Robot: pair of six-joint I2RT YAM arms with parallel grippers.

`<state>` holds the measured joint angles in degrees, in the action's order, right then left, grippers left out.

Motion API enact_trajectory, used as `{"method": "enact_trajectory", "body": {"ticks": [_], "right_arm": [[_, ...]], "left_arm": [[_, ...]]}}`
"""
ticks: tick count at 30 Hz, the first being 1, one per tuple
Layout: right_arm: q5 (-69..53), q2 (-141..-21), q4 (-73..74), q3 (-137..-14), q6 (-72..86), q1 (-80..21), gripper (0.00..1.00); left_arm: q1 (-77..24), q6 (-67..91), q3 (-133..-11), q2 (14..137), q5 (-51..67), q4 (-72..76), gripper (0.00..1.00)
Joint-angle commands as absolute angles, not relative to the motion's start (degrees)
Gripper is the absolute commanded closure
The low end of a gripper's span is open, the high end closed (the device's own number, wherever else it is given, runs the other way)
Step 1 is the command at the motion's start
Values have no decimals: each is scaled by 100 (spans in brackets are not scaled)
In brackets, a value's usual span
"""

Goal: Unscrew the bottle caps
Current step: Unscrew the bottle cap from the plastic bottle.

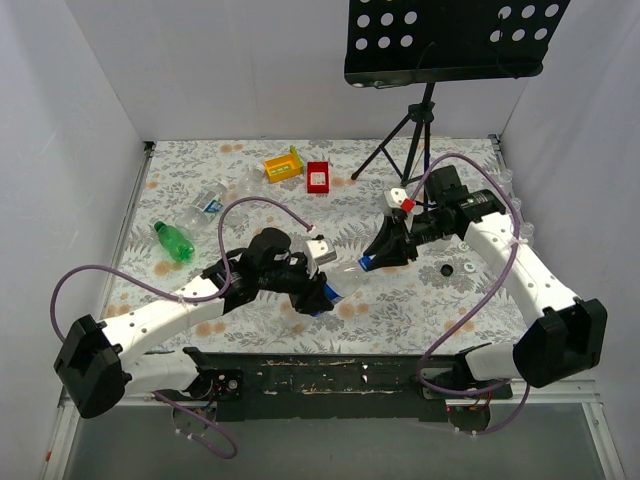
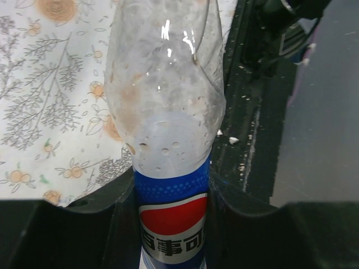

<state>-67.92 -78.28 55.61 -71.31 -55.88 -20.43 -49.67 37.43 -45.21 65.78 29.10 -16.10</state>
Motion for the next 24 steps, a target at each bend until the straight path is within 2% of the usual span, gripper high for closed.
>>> {"method": "enact_trajectory", "body": {"ticks": [1, 2, 6, 14, 17, 21, 24], "right_arm": [[-6006, -7121, 4602, -6814, -6516, -2144, 94], [-5864, -6980, 4179, -6664, -6287, -2179, 94], [-5923, -7058, 4324, -6812, -6127, -2171, 94], [-5976, -6900, 3964, -6618, -5380, -2171, 89], [-5959, -6899, 3806, -6592, -5029, -2171, 76], [-5784, -6917, 3604, -6714, -4370, -2162, 39], [-5696, -7048, 3735, -6986, -3974, -2162, 24]], "left_arm": [[-4615, 4016, -4421, 6232, 5025, -1143, 95], [-4597, 4060, -4412, 6223, 5158, -1064, 95], [-4544, 3973, -4438, 6354, 5151, -1098, 95], [-4535, 3709, -4553, 6539, 4387, -1406, 95], [-4544, 3639, -4605, 6530, 4210, -1494, 95], [-4544, 3612, -4684, 6478, 4122, -1591, 95], [-4553, 3542, -4737, 6442, 3929, -1713, 95]]}}
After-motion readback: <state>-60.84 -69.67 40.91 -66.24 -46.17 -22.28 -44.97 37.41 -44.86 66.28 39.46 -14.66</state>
